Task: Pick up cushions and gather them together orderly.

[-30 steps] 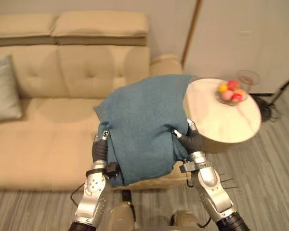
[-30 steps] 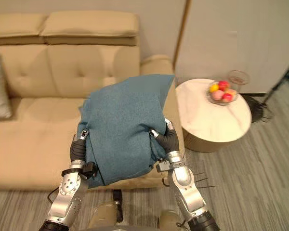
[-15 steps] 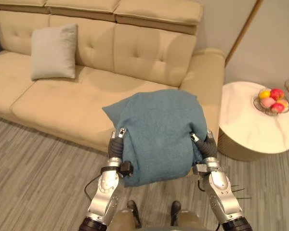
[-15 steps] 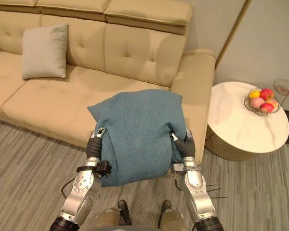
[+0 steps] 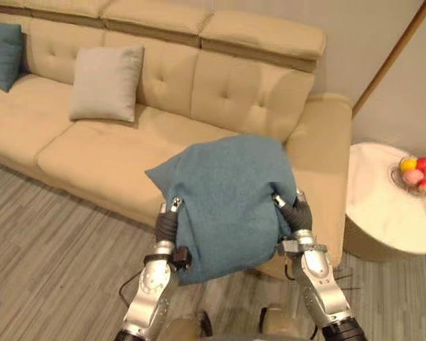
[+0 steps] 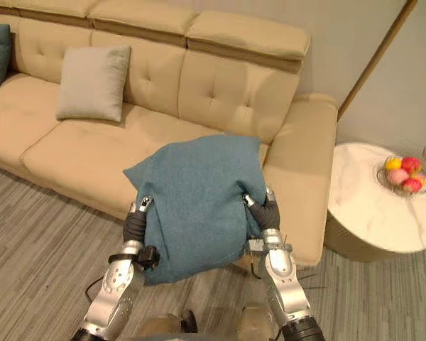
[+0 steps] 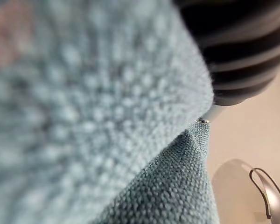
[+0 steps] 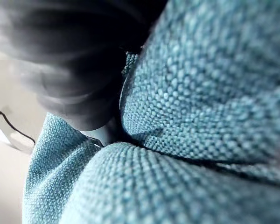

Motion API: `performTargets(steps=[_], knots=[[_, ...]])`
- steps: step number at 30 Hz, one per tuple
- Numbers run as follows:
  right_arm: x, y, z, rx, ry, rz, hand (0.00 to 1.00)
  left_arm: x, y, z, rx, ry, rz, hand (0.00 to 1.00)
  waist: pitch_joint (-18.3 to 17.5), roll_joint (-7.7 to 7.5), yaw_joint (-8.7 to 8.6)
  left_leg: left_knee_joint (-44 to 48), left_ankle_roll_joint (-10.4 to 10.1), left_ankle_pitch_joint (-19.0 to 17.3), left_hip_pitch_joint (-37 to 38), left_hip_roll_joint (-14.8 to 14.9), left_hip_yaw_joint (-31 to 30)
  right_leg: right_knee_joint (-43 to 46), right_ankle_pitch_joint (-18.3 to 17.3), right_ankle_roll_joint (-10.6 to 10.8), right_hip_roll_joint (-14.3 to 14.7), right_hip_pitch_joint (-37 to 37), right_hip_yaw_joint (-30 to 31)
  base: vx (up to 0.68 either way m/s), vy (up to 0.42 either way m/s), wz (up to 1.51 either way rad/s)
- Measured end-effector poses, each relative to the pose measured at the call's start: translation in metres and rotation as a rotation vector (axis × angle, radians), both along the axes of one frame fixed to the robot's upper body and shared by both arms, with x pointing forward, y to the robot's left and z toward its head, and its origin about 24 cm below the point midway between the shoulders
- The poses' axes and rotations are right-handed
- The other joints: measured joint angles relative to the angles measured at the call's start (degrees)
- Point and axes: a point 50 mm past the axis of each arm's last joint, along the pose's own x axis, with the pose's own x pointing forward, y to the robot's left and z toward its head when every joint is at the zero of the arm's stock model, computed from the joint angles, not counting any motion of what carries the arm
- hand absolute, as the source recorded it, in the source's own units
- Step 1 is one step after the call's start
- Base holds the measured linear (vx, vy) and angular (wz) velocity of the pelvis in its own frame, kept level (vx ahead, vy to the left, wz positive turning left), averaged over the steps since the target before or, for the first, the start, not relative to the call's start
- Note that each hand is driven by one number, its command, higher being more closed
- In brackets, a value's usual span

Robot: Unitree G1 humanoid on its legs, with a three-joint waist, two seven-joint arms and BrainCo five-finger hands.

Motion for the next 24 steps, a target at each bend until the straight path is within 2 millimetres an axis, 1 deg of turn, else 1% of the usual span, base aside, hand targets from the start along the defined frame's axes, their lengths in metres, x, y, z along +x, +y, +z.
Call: performTargets(steps=[1, 2, 3, 4, 5, 6, 7, 8, 9, 10, 11, 12, 13, 14, 15, 16, 17, 18, 19, 20, 21, 23, 24], knots=[[-0.001, -0.001, -0.001, -0.006, 0.005, 0.004, 1.00, 0.000, -0.001, 0.000, 0.002, 0.002, -0.004, 1.00, -0.4, -0.58, -0.58, -0.9, -0.8, -0.3, 1.7, -0.8, -0.4, -4.8, 4.6, -1.2, 1.0, 0.2, -2.0, 0.37, -0.027, 0.45], [-0.002, -0.002, -0.002, -0.008, 0.008, 0.005, 1.00, 0.000, -0.001, -0.001, 0.004, 0.004, -0.007, 1.00, -0.5, -0.77, -0.77, -1.0, -1.0, -0.5, 2.2, -1.1, -0.6, -6.0, 6.0, -1.6, 1.2, 0.6, -2.0, 0.39, -0.056, 0.44], [-0.006, -0.004, -0.006, -0.008, 0.026, -0.001, 1.00, -0.001, -0.002, -0.003, 0.012, 0.011, -0.019, 1.00, -1.6, -1.77, -1.25, -1.5, -2.1, -1.2, 3.4, -2.4, -1.6, -9.3, 13.0, -5.2, 1.5, 1.6, -1.3, 0.49, -0.086, 0.42], [-0.007, -0.013, -0.008, -0.020, 0.034, -0.025, 1.00, 0.000, -0.009, -0.006, -0.012, 0.026, -0.026, 1.00, -1.9, 1.45, -1.76, -0.8, -3.6, -1.6, 3.2, -0.2, -2.6, -9.0, 12.8, -5.3, 2.6, 2.4, -4.1, 0.57, -0.107, 0.47], [-0.008, -0.015, -0.008, -0.020, 0.036, -0.033, 1.00, 0.001, -0.011, -0.006, -0.014, 0.024, -0.034, 1.00, -2.1, 2.10, -2.20, 0.9, -4.1, -1.4, 2.4, 0.5, -2.5, -9.5, 12.0, -5.8, 2.6, 3.0, -5.1, 0.44, -0.098, 0.36], [-0.008, -0.018, -0.009, -0.021, 0.042, -0.045, 1.00, 0.004, -0.014, -0.006, -0.010, 0.021, -0.051, 1.00, -2.1, 2.39, -2.44, 4.6, -4.9, -0.9, 1.1, 1.4, -1.7, -9.9, 10.6, -5.9, 2.7, 4.1, -5.6, 0.42, -0.120, 0.19], [-0.009, -0.021, -0.010, -0.017, 0.052, -0.058, 1.00, 0.008, -0.015, -0.009, -0.002, 0.033, -0.060, 1.00, -1.9, 2.79, -2.33, 14.9, -8.1, 1.0, -1.6, 3.9, 0.9, -11.3, 10.0, -6.4, 3.9, 7.1, -5.7, 0.41, -0.122, 0.02], [-0.010, -0.021, -0.010, -0.014, 0.054, -0.059, 1.00, 0.008, -0.015, -0.010, -0.001, 0.039, -0.060, 1.00, -1.9, 2.82, -2.37, 19.9, -9.5, 2.8, -2.7, 5.2, 1.9, -12.2, 9.6, -6.4, 4.5, 9.1, -5.2, 0.46, -0.107, -0.35], [-0.011, -0.021, -0.010, -0.004, 0.052, -0.061, 1.00, 0.006, -0.015, -0.011, -0.005, 0.045, -0.059, 1.00, -1.8, 2.67, -1.73, 28.4, -8.5, 4.9, -4.6, 8.1, 4.0, -14.0, 8.4, -6.3, 5.1, 12.9, -3.3, 0.41, -0.044, -0.66], [-0.012, -0.022, -0.007, 0.003, 0.037, -0.063, 1.00, 0.005, -0.017, -0.011, -0.013, 0.043, -0.059, 1.00, -2.0, 2.97, -1.02, 32.3, -6.2, 3.2, -5.8, 9.9, 6.1, -15.8, 8.1, -6.4, 5.5, 15.1, -1.4, 0.31, -0.004, -0.78], [-0.012, -0.021, -0.004, 0.007, 0.024, -0.062, 1.00, 0.006, -0.017, -0.011, -0.018, 0.037, -0.057, 1.00, -2.1, 2.97, -0.85, 32.7, -4.7, 2.2, -6.8, 10.3, 6.8, -16.7, 8.0, -6.2, 5.5, 16.0, 0.0, 0.27, 0.026, -0.84], [-0.012, -0.020, 0.000, 0.013, 0.000, -0.060, 1.00, 0.006, -0.017, -0.009, -0.024, 0.027, -0.053, 1.00, -2.1, 2.99, -0.81, 31.6, -2.6, 0.4, -8.9, 10.7, 6.6, -18.0, 7.3, -6.2, 5.4, 16.9, 2.6, 0.20, 0.045, -0.67], [-0.012, -0.020, 0.002, 0.015, -0.005, -0.059, 1.00, 0.006, -0.016, -0.009, -0.026, 0.026, -0.053, 1.00, -2.1, 2.94, -0.62, 30.3, -2.1, -0.3, -9.7, 10.8, 6.1, -18.4, 7.2, -6.1, 5.3, 17.3, 3.9, 0.22, 0.097, -0.95], [-0.012, -0.019, 0.002, 0.019, -0.008, -0.059, 1.00, 0.006, -0.014, -0.009, -0.026, 0.025, -0.050, 1.00, -2.0, 2.67, 0.07, 26.2, -2.2, -1.0, -11.0, 10.4, 4.4, -18.4, 6.8, -5.4, 4.6, 17.7, 6.5, 0.19, 0.157, -1.07], [-0.012, -0.019, 0.001, 0.022, -0.003, -0.060, 1.00, 0.006, -0.013, -0.010, -0.027, 0.029, -0.047, 1.00, -1.8, 2.38, 0.48, 21.0, -2.8, -0.7, -12.1, 10.0, 1.3, -18.4, 6.5, -4.6, 4.0, 18.4, 8.7, 0.18, 0.188, -1.09], [-0.013, -0.018, 0.000, 0.023, 0.003, -0.061, 1.00, 0.005, -0.013, -0.011, -0.029, 0.032, -0.043, 1.00, -1.7, 2.31, 0.55, 17.7, -3.6, -0.2, -12.2, 9.4, -0.4, -18.3, 6.6, -3.7, 3.7, 18.7, 9.7, 0.22, 0.314, -1.14], [-0.013, -0.019, -0.003, 0.020, 0.015, -0.064, 1.00, 0.003, -0.014, -0.013, -0.035, 0.042, -0.039, 1.00, -2.2, 3.29, 0.74, 6.8, -6.8, 2.9, -10.9, 8.7, -5.1, -17.7, 6.1, -1.5, 3.6, 19.1, 12.3, 0.18, 0.306, -1.06], [-0.014, -0.020, -0.004, 0.016, 0.017, -0.064, 1.00, 0.001, -0.015, -0.014, -0.045, 0.049, -0.036, 1.00, -2.3, 4.65, 0.74, 1.0, -7.7, 8.4, -9.8, 9.4, -7.1, -17.6, 5.6, -0.4, 4.4, 19.5, 14.0, 0.22, 0.425, -1.10], [-0.014, -0.021, -0.003, 0.009, 0.017, -0.063, 1.00, -0.001, -0.017, -0.015, -0.056, 0.055, -0.032, 1.00, -2.4, 6.30, 0.67, -0.9, -8.4, 14.5, -9.5, 10.6, -7.9, -17.8, 5.3, 0.4, 5.5, 19.4, 14.9, 0.13, 0.314, -0.92], [-0.015, -0.017, -0.011, 0.028, 0.050, -0.071, 1.00, -0.003, -0.015, -0.020, -0.050, 0.076, -0.028, 1.00, -2.6, 5.40, 0.40, 0.3, -10.2, 12.2, -8.9, 10.3, -6.6, -18.1, 5.0, 1.9, 4.7, 19.7, 16.7, 0.19, 0.361, -0.83], [-0.019, -0.015, -0.014, 0.045, 0.065, -0.077, 1.00, -0.004, -0.014, -0.020, -0.045, 0.079, -0.027, 1.00, -3.1, 3.55, 0.50, -1.1, -9.3, 11.5, -7.9, 8.3, -4.9, -18.3, 5.0, 3.0, 2.5, 19.3, 16.5, 0.17, 0.294, -0.65], [-0.019, -0.014, -0.014, 0.047, 0.066, -0.078, 1.00, -0.005, -0.011, -0.021, -0.029, 0.084, -0.031, 1.00, -2.9, 2.11, -0.12, -2.6, -8.8, 11.6, -7.0, 6.0, -3.1, -18.8, 5.0, 3.7, 0.1, 19.1, 17.1, 0.12, 0.241, -0.28], [-0.019, -0.013, -0.014, 0.030, 0.062, -0.075, 1.00, -0.005, -0.010, -0.022, -0.025, 0.088, -0.032, 1.00, -2.9, 1.91, -0.50, -4.0, -7.9, 11.8, -6.3, 4.8, -1.8, -19.6, 5.5, 4.5, -1.3, 19.1, 17.2, 0.06, 0.193, -0.28]])
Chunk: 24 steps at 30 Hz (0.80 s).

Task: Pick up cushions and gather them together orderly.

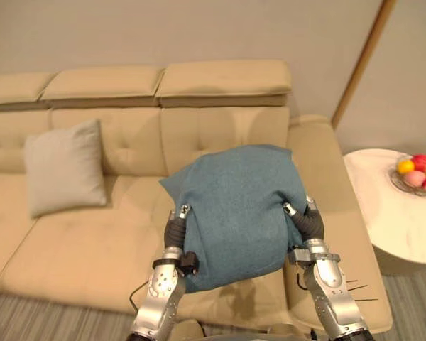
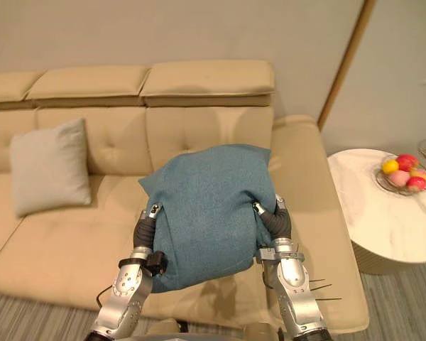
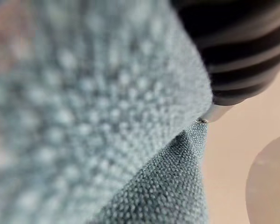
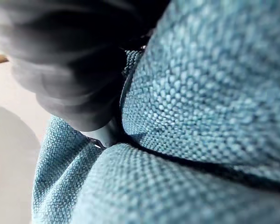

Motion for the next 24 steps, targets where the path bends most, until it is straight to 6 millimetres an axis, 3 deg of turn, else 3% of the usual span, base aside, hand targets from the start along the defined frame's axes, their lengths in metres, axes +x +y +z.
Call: performTargets(steps=[5, 7, 9, 11, 13, 14, 16, 17, 18, 19, 20, 22, 23, 24], knots=[[0.009, 0.004, 0.009, -0.034, -0.045, 0.014, 1.00, 0.003, 0.000, 0.004, 0.033, -0.024, 0.002, 1.00, 0.4, 0.87, 0.10, -4.0, 1.0, 0.7, 0.3, -1.4, 3.6, -1.7, 1.2, 0.7, -1.1, -3.1, 2.2, 0.01, 0.054, -0.36], [0.025, 0.008, 0.027, -0.053, -0.120, 0.015, 1.00, 0.018, -0.001, 0.018, 0.044, -0.082, 0.019, 1.00, 1.2, 1.94, -0.48, -5.9, 0.8, 2.2, -3.0, -1.2, 4.8, -2.5, 3.2, -0.3, -0.3, -7.7, 3.2, -0.05, -0.028, -0.32], [0.050, 0.013, 0.048, -0.062, -0.201, -0.010, 1.00, 0.043, -0.003, 0.046, 0.060, -0.196, 0.045, 1.00, 2.5, 2.72, -1.17, -8.6, 1.0, 5.1, -7.2, -1.2, 5.4, -4.6, 6.1, -0.6, 0.0, -12.5, 3.4, -0.09, -0.058, -0.17], [0.076, 0.017, 0.074, -0.072, -0.279, -0.041, 1.00, 0.069, -0.004, 0.079, 0.079, -0.320, 0.074, 1.00, 6.2, 3.23, -1.81, -10.3, 1.3, 7.1, -8.7, -1.1, 5.6, -5.7, 8.2, -0.6, 0.3, -14.5, 3.3, -0.10, -0.039, -0.05], [0.107, 0.019, 0.122, -0.076, -0.409, -0.108, 1.00, 0.107, -0.006, 0.129, 0.125, -0.468, 0.102, 1.00, 9.6, 3.60, -1.70, -10.6, 1.8, 9.1, -12.8, -1.0, 5.3, -5.7, 10.2, -0.1, 0.5, -18.4, 2.9, -0.12, -0.019, 0.06], [0.114, 0.020, 0.136, -0.076, -0.447, -0.130, 1.00, 0.116, -0.006, 0.145, 0.137, -0.508, 0.117, 1.00, 10.5, 3.59, -1.67, -10.6, 1.8, 9.5, -13.7, -0.9, 5.2, -5.7, 10.6, 0.1, 0.6, -19.2, 2.8, -0.12, -0.017, 0.16], [0.132, 0.021, 0.197, -0.052, -0.597, -0.217, 1.00, 0.142, -0.007, 0.210, 0.159, -0.664, 0.177, 1.00, 14.2, 3.59, -1.30, -11.2, 2.2, 11.3, -15.7, -1.1, 4.4, -5.7, 11.5, 0.4, 0.5, -21.0, 2.1, -0.11, -0.010, 0.20], [0.135, 0.021, 0.211, -0.051, -0.633, -0.239, 1.00, 0.146, -0.009, 0.225, 0.166, -0.703, 0.190, 1.00, 15.2, 3.63, -1.24, -11.6, 2.2, 11.8, -15.8, -1.1, 4.1, -5.7, 11.7, 0.4, 0.5, -21.0, 1.7, -0.09, -0.005, 0.23], [0.139, 0.021, 0.242, -0.041, -0.704, -0.285, 1.00, 0.150, -0.011, 0.259, 0.176, -0.784, 0.217, 1.00, 16.7, 3.62, -1.06, -12.2, 2.3, 12.7, -16.6, -1.3, 3.2, -5.7, 11.9, 0.5, 0.4, -21.7, 1.1, -0.08, -0.003, 0.21], [0.140, 0.020, 0.255, -0.040, -0.732, -0.297, 1.00, 0.151, -0.012, 0.273, 0.181, -0.816, 0.225, 1.00, 17.0, 3.67, -0.93, -12.3, 2.4, 13.0, -17.3, -1.3, 3.0, -5.7, 12.0, 0.4, 0.4, -22.2, 0.9, -0.13, -0.001, 0.34], [0.142, 0.020, 0.299, -0.030, -0.820, -0.345, 1.00, 0.150, -0.011, 0.318, 0.158, -0.919, 0.275, 1.00, 17.9, 3.76, -0.80, -13.0, 2.7, 14.5, -19.4, -1.5, 1.9, -5.7, 12.5, 0.7, 0.3, -24.1, -0.2, -0.09, 0.001, 0.26], [0.143, 0.022, 0.317, -0.015, -0.839, -0.355, 1.00, 0.150, -0.009, 0.336, 0.155, -0.954, 0.305, 1.00, 17.9, 3.77, -0.74, -13.8, 2.6, 15.2, -20.1, -1.6, 1.7, -5.6, 12.5, 0.7, 0.3, -24.9, -0.5, -0.07, 0.000, 0.20], [0.144, 0.025, 0.333, -0.001, -0.851, -0.366, 0.00, 0.151, -0.009, 0.353, 0.149, -0.972, 0.329, 0.00, 17.9, 3.78, -0.63, -14.3, 2.8, 15.8, -20.9, -1.7, 1.0, -5.4, 12.5, 0.7, 0.3, -25.7, -1.1, -0.06, -0.002, 0.26], [0.145, 0.024, 0.346, -0.005, -0.862, -0.376, 0.00, 0.151, -0.010, 0.367, 0.147, -0.985, 0.340, 0.00, 18.0, 3.98, -0.61, -14.5, 2.9, 16.2, -22.0, -1.8, 0.0, -5.3, 12.5, 0.7, 0.2, -26.3, -2.1, -0.04, -0.001, 0.30]])
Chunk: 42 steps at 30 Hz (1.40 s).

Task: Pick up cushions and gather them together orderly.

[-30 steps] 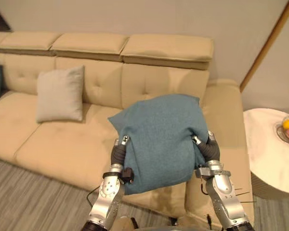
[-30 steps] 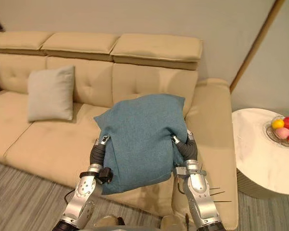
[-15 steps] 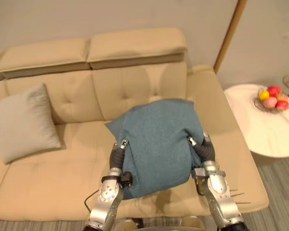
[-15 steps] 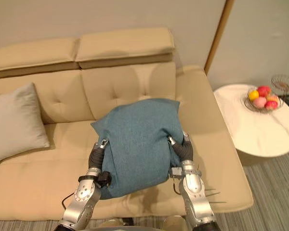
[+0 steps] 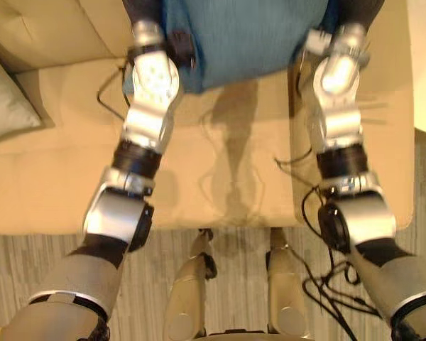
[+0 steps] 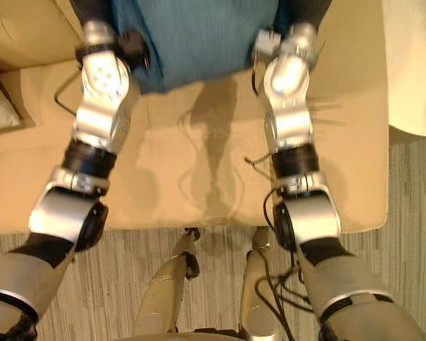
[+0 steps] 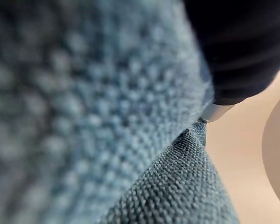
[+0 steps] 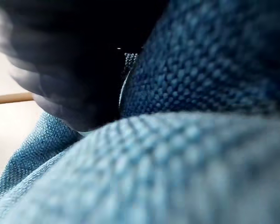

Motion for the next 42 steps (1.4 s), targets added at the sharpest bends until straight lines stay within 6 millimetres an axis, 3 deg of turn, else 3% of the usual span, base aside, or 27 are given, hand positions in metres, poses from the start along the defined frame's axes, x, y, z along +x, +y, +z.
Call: performTargets(steps=[3, 5, 7, 12, 14, 17, 22, 26, 31, 33, 35, 37, 38, 40, 41, 42], knots=[[0.004, -0.008, 0.018, 0.006, 0.010, -0.023, 0.00, 0.003, 0.004, 0.021, 0.002, -0.004, 0.036, 0.00, 0.4, 0.74, 0.31, -0.8, 0.1, 1.3, -2.3, -0.4, -1.7, 0.2, 0.0, 0.0, -0.3, -1.8, -1.7, -0.04, 0.005, 0.31], [0.011, -0.010, 0.021, 0.011, 0.059, -0.019, 0.00, 0.008, 0.010, 0.023, 0.003, 0.024, 0.064, 0.00, 1.1, 1.43, 0.72, -1.3, 0.2, 1.8, -3.5, -0.6, -2.5, 0.2, 0.0, 0.0, -0.5, -2.6, -2.6, -0.03, 0.015, 0.23], [0.023, -0.017, 0.011, 0.000, 0.144, -0.007, 0.00, 0.019, 0.016, 0.014, -0.007, 0.099, 0.090, 0.00, 2.7, 1.85, 1.97, -1.3, -0.1, 2.1, -4.3, -0.5, -3.5, 0.1, 0.0, 0.0, -0.4, -2.8, -3.6, -0.01, 0.009, 0.19], [0.038, -0.018, -0.013, 0.018, 0.273, 0.065, 0.00, 0.029, 0.023, -0.001, -0.029, 0.190, 0.060, 0.00, 5.1, 1.85, 2.39, -1.3, -0.7, 3.1, -7.9, -0.4, -4.4, 1.0, 0.0, 0.0, -0.4, -6.1, -4.6, -0.01, 0.002, 0.12], [0.042, -0.017, -0.029, -0.010, 0.323, 0.086, 0.00, 0.033, 0.023, -0.009, -0.049, 0.217, 0.034, 0.00, 6.4, 1.80, 2.74, -1.3, -0.8, 3.2, -8.2, -0.3, -4.2, 1.6, -0.1, 0.1, -0.4, -6.8, -4.4, -0.01, 0.007, -0.04], [0.048, -0.009, -0.067, -0.020, 0.407, 0.147, 0.00, 0.040, 0.025, -0.039, -0.058, 0.297, 0.006, 0.00, 6.4, 1.77, 2.98, -1.3, -0.8, 3.2, -8.4, 0.0, -3.1, 4.0, -0.6, -0.3, -0.1, -8.5, -4.1, -0.01, -0.010, -0.12], [0.043, -0.011, -0.092, -0.048, 0.405, 0.191, 0.00, 0.040, 0.030, -0.056, -0.027, 0.303, -0.003, 0.00, 6.4, 1.72, 2.95, -1.3, -0.9, 3.2, -8.2, 1.1, -2.4, 7.9, -2.5, -0.8, 0.7, -10.3, -3.8, -0.02, -0.048, -0.06], [0.035, -0.009, -0.102, -0.080, 0.378, 0.225, 0.00, 0.041, 0.046, -0.084, -0.041, 0.361, 0.017, 0.00, 6.4, 1.68, 2.97, -1.3, -1.2, 2.9, -7.4, 2.1, -1.2, 9.4, -3.1, -1.0, 1.4, -10.8, -3.1, -0.02, -0.060, -0.13], [0.000, -0.022, -0.109, -0.126, 0.234, 0.234, 0.00, 0.025, 0.053, -0.114, -0.023, 0.344, 0.006, 0.00, 6.4, 1.57, 2.92, -1.3, -1.0, 3.2, -3.4, 2.7, -0.9, 10.6, -4.0, -1.0, 1.8, -7.5, -3.0, 0.00, -0.065, -0.04], [-0.019, -0.030, -0.127, -0.144, 0.210, 0.226, 0.00, 0.010, 0.057, -0.133, 0.000, 0.325, 0.001, 0.00, 5.9, 0.69, 2.95, -0.8, -1.7, 2.5, -0.3, 2.6, -0.7, 12.8, -5.9, -1.2, 1.7, -5.2, -3.0, 0.02, -0.093, 0.06], [-0.042, -0.037, -0.164, -0.171, 0.256, 0.210, 0.00, -0.011, 0.067, -0.168, 0.036, 0.347, -0.007, 0.00, 4.9, -1.32, 3.26, 2.1, -2.1, 0.0, 2.9, 3.0, -0.8, 14.9, -7.9, -1.5, 1.7, -1.7, -3.1, 0.03, -0.107, 0.02], [-0.068, -0.045, -0.217, -0.195, 0.395, 0.206, 0.00, -0.038, 0.078, -0.224, 0.059, 0.473, -0.019, 0.00, 2.2, -3.53, 3.39, 5.9, -2.5, -3.7, 5.8, 3.7, -0.8, 15.3, -9.8, -1.8, 1.9, 2.6, -3.5, 0.03, -0.103, -0.02], [-0.075, -0.047, -0.233, -0.201, 0.445, 0.209, 0.00, -0.045, 0.081, -0.242, 0.065, 0.525, -0.024, 0.00, 0.9, -4.13, 3.41, 6.7, -2.8, -4.6, 6.1, 3.7, -0.7, 15.4, -10.2, -1.8, 2.0, 3.2, -3.5, 0.07, -0.083, -0.06], [-0.105, -0.058, -0.294, -0.205, 0.671, 0.216, 0.00, -0.079, 0.088, -0.307, 0.069, 0.745, -0.055, 0.00, -2.8, -5.74, 3.30, 7.6, -3.0, -6.8, 9.3, 3.7, -0.5, 14.1, -11.7, -2.0, 2.4, 7.0, -3.4, 0.10, -0.045, -0.07], [-0.112, -0.061, -0.310, -0.215, 0.737, 0.219, 0.00, -0.089, 0.088, -0.322, 0.074, 0.799, -0.067, 0.00, -3.8, -6.03, 3.20, 7.6, -3.2, -7.1, 9.9, 3.7, -0.6, 13.4, -11.7, -1.9, 2.4, 8.0, -3.4, 0.09, -0.006, -0.06], [-0.128, -0.067, -0.343, -0.232, 0.884, 0.229, 0.00, -0.106, 0.090, -0.348, 0.089, 0.909, -0.095, 0.00, -5.8, -6.38, 2.95, 6.9, -3.1, -7.3, 11.3, 3.7, -0.6, 11.9, -11.7, -1.9, 2.5, 9.8, -3.6, 0.08, -0.001, -0.01]])
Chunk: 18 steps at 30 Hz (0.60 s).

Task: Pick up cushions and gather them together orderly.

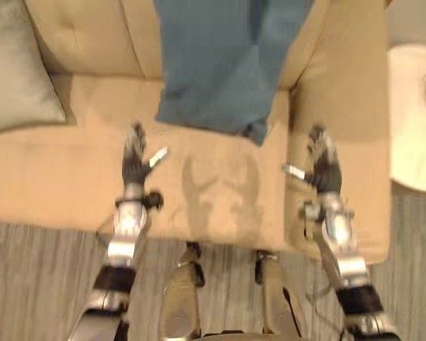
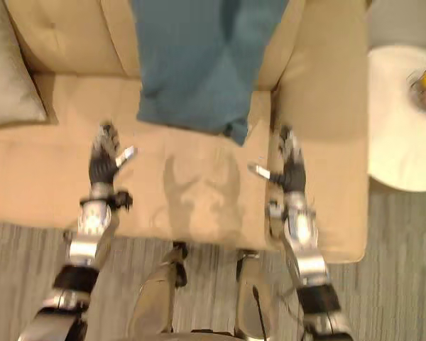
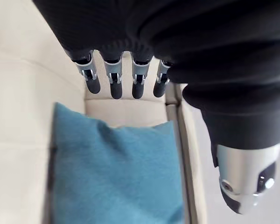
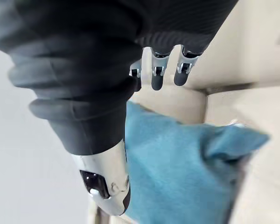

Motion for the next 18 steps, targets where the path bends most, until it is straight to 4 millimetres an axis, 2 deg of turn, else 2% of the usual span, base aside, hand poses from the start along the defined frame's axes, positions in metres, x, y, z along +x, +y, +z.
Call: performTargets(steps=[1, 3, 4, 6, 7, 9, 11, 14, 15, 16, 17, 18], knots=[[-0.009, -0.003, -0.017, -0.011, 0.075, -0.005, 0.00, -0.009, 0.002, -0.013, 0.003, 0.057, -0.006, 0.00, -1.2, -0.12, -0.33, -0.2, 0.1, -0.1, 0.5, -0.1, -0.1, -0.5, 0.0, 0.0, 0.0, 0.7, -0.2, 0.12, 0.001, 0.03], [-0.048, -0.018, -0.075, -0.046, 0.367, -0.020, 0.00, -0.044, 0.010, -0.059, 0.037, 0.277, -0.020, 0.00, -3.8, -0.28, -1.11, -1.0, 0.1, -0.5, 4.2, -0.3, 0.0, -2.8, 0.2, -0.1, -0.2, 5.0, -0.4, 0.12, 0.004, 0.00], [-0.058, -0.021, -0.085, -0.049, 0.424, -0.027, 0.00, -0.051, 0.012, -0.067, 0.042, 0.320, -0.020, 0.00, -4.4, -0.29, -1.14, -1.0, 0.0, -0.8, 5.0, -0.3, 0.1, -3.2, 0.4, 0.0, -0.2, 6.0, -0.4, 0.10, 0.004, -0.10], [-0.092, -0.034, -0.112, -0.069, 0.595, -0.047, 0.00, -0.080, 0.020, -0.092, 0.078, 0.464, -0.023, 0.00, -6.3, -0.28, -1.32, -1.0, -0.3, -1.9, 8.6, -0.2, 0.7, -4.5, 0.6, 0.3, -0.1, 9.1, 0.3, 0.09, 0.002, -0.20], [-0.099, -0.037, -0.116, -0.070, 0.626, -0.054, 0.00, -0.087, 0.022, -0.097, 0.084, 0.496, -0.020, 0.00, -6.8, -0.26, -1.35, -1.1, -0.5, -2.1, 9.5, -0.1, 0.9, -4.8, 0.6, 0.2, -0.1, 9.8, 0.6, 0.07, 0.000, -0.25], [-0.125, -0.048, -0.132, -0.071, 0.744, -0.081, 0.00, -0.113, 0.029, -0.113, 0.100, 0.606, -0.016, 0.00, -9.0, -0.26, -1.92, -1.8, -0.8, -2.7, 12.3, -0.1, 1.8, -5.8, 0.5, 0.3, 0.0, 12.3, 1.4, 0.07, -0.002, -0.23], [-0.139, -0.052, -0.140, -0.082, 0.814, -0.084, 0.00, -0.126, 0.031, -0.120, 0.104, 0.658, -0.027, 0.00, -10.1, -0.52, -1.95, -2.7, -0.9, -2.8, 14.1, -0.1, 3.2, -6.1, 0.6, 0.3, 0.2, 12.9, 2.8, 0.05, -0.002, -0.36], [-0.143, -0.055, -0.145, -0.096, 0.858, -0.071, 0.00, -0.136, 0.033, -0.127, 0.112, 0.709, -0.038, 0.00, -10.1, -1.10, -1.39, -1.6, -0.7, -3.6, 14.4, 0.2, 6.2, -6.3, 2.3, 0.6, 0.6, 11.9, 5.4, -0.02, 0.008, -0.56], [-0.141, -0.053, -0.147, -0.109, 0.867, -0.058, 0.00, -0.133, 0.035, -0.125, 0.120, 0.703, -0.030, 0.00, -10.2, -1.76, -1.54, 0.9, 0.3, -4.5, 12.6, 0.3, 6.8, -5.7, 4.1, 0.8, 0.7, 10.6, 5.3, -0.09, -0.002, -0.63], [-0.136, -0.052, -0.146, -0.121, 0.863, -0.043, 0.00, -0.126, 0.038, -0.122, 0.126, 0.689, -0.017, 0.00, -10.0, -1.60, -0.93, 3.8, 1.4, -6.0, 10.3, 1.5, 6.7, -5.5, 7.1, 1.7, 1.6, 8.5, 4.6, -0.10, -0.013, -0.60], [-0.134, -0.051, -0.146, -0.120, 0.861, -0.038, 0.00, -0.126, 0.040, -0.122, 0.130, 0.686, -0.009, 0.00, -9.8, -1.13, -0.86, 4.4, 1.8, -6.2, 9.5, 3.0, 7.0, -5.6, 7.4, 1.8, 1.7, 8.6, 3.7, -0.17, -0.020, -0.28], [-0.134, -0.045, -0.149, -0.107, 0.870, -0.029, 0.00, -0.124, 0.045, -0.120, 0.130, 0.681, 0.025, 0.00, -9.3, -0.98, -1.98, 6.0, 1.5, -5.8, 8.8, 3.6, 6.6, 11.1, -1.3, 0.3, 1.1, 5.4, 0.4, -0.13, -0.021, 0.14]])
